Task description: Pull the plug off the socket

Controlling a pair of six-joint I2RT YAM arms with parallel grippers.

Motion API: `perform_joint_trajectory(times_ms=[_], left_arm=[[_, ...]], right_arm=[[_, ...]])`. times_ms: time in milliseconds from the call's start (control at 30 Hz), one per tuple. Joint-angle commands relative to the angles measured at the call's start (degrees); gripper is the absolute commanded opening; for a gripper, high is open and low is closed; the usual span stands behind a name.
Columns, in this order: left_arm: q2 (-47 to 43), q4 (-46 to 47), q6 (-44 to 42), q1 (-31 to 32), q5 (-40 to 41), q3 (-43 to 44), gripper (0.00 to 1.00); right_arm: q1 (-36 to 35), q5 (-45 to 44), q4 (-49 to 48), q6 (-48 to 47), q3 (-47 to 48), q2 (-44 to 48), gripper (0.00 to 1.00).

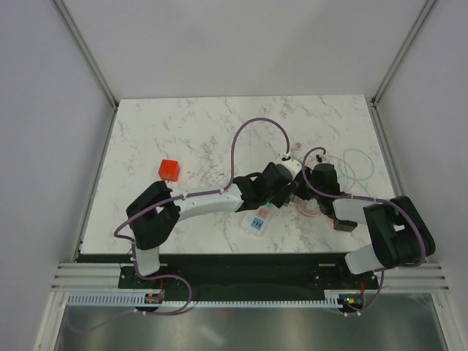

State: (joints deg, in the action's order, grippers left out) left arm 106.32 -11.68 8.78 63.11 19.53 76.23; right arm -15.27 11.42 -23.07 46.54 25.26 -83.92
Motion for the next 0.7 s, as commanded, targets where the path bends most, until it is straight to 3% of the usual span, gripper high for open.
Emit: perform_joint_trajectory(times_ms=[0, 367, 500, 667], left_arm=[[-5.9, 4.0, -1.9, 1.7, -2.9, 1.0, 0.02], [-15.2, -1.0, 5.8, -5.2, -12.3, -1.4, 0.02], [-15.2, -11.0, 8.4, -9.2, -13.7, 3.2, 0.02], [-16.0, -25.7, 6.9, -19.1, -17.9, 5.8, 0.02]], right_arm=[[-0.1, -4.1, 6.1, -1.7, 0.1, -1.1, 0.35], [-0.1, -3.8, 6.3, -2.1, 0.4, -1.2, 0.36], [-0.1, -3.6, 7.9, -2.7, 0.8, -0.2, 0.37], [-0.1, -4.0, 10.4, -4.1, 1.1, 2.7, 0.39]])
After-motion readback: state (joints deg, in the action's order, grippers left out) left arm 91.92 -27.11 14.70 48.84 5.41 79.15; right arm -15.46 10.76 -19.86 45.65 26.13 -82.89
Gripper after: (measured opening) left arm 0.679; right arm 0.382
